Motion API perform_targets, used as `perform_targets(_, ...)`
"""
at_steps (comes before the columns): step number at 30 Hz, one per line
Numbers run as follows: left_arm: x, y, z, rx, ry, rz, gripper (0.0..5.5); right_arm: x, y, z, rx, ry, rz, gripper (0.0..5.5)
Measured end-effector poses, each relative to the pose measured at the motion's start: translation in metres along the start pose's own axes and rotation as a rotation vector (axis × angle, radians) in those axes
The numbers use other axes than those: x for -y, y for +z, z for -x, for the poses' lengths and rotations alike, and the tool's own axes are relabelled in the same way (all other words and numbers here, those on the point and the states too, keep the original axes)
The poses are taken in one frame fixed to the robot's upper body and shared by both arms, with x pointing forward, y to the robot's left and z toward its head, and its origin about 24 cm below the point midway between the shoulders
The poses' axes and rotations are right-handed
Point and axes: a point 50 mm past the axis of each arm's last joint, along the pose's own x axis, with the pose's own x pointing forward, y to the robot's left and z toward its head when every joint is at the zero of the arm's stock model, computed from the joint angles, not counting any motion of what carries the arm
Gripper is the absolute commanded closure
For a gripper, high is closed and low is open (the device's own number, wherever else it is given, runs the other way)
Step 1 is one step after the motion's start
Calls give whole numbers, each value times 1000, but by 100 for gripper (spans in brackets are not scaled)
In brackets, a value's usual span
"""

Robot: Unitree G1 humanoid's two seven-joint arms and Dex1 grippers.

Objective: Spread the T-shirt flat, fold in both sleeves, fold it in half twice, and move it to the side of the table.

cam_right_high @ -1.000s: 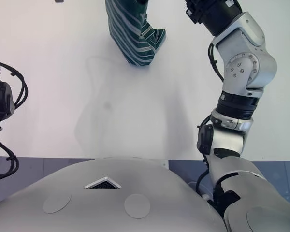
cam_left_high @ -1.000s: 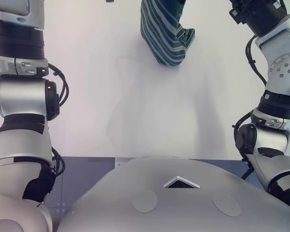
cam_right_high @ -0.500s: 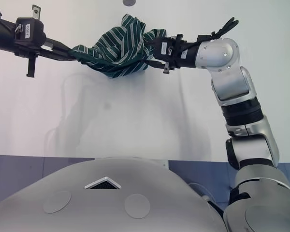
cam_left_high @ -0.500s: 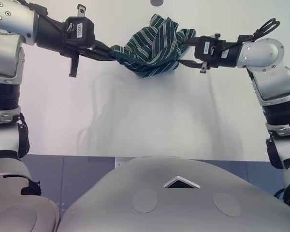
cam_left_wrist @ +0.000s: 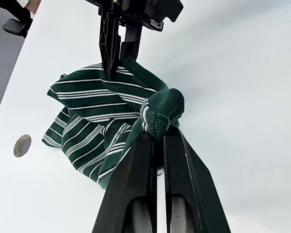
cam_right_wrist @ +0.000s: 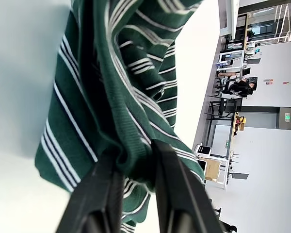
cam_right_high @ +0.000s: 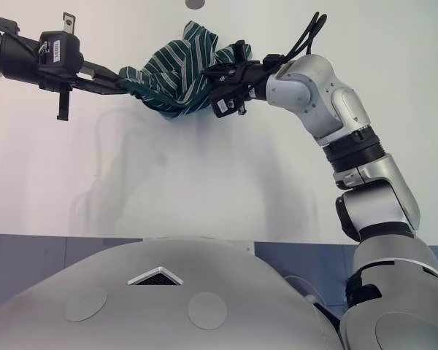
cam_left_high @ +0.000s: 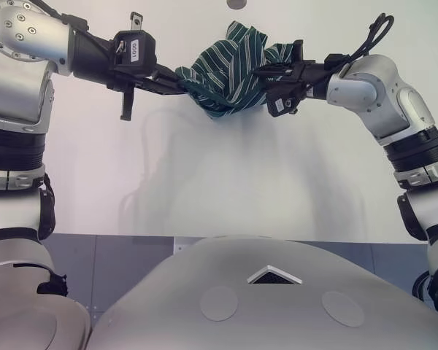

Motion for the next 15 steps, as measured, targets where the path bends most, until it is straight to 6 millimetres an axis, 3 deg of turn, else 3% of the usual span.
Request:
perform_targets(2, 0, 0, 0, 0, 0, 1, 550, 1, -3, 0, -15, -15, -18, 543)
perform_targets(4, -2, -3, 1, -2, 32, 13, 550, 10, -7, 5, -21, -71, -91, 547)
perform_targets(6, -15, -7, 2, 5, 134, 42, 550, 23, -9, 11, 3, -145, -206, 547)
perform_targets(7, -31, -8, 4, 22, 252, 63, 550, 34, -11, 14, 22, -195, -295, 547)
perform_targets(10, -96, 2, 22, 60, 631, 130, 550, 108, -36, 41, 32, -448, -510, 547)
perform_targets(15, -161, 49, 29, 110, 912, 146, 550, 184, -75, 66, -69, -706, -715, 547)
